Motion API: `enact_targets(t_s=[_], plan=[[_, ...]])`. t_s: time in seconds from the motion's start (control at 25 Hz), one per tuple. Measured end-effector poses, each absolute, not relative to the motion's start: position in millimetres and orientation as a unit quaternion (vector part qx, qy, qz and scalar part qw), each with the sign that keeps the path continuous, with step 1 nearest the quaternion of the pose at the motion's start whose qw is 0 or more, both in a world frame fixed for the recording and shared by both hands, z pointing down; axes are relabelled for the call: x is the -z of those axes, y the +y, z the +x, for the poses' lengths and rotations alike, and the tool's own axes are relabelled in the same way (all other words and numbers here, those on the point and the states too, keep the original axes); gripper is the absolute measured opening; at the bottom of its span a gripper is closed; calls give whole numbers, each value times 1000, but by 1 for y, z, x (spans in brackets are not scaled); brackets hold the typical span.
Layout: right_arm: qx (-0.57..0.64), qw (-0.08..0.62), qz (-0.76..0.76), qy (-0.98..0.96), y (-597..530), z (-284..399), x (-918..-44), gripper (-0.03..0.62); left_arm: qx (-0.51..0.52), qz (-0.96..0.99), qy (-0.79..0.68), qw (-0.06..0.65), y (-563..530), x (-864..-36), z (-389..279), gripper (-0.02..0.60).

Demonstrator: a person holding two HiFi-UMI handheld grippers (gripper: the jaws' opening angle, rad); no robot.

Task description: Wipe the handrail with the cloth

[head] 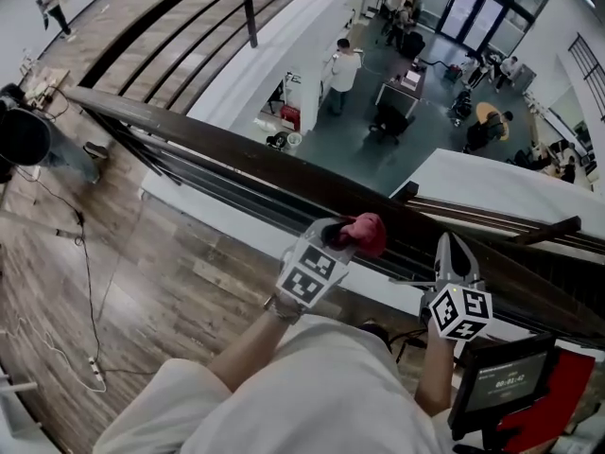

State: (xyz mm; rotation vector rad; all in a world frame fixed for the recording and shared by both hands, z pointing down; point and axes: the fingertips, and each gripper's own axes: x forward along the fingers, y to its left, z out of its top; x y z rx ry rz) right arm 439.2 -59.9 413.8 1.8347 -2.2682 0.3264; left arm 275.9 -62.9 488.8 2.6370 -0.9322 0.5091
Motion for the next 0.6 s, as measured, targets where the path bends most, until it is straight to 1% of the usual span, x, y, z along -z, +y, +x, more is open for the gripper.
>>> enact_targets(t_s=[0.32, 0.6], plan=[[-117, 101, 608, -779, -73, 394, -419, 3, -187, 908, -350, 136, -82, -489, 223, 100], [-120, 108, 607, -778, -84, 375, -416, 3, -189, 900, -366, 143, -91, -489, 186, 100]])
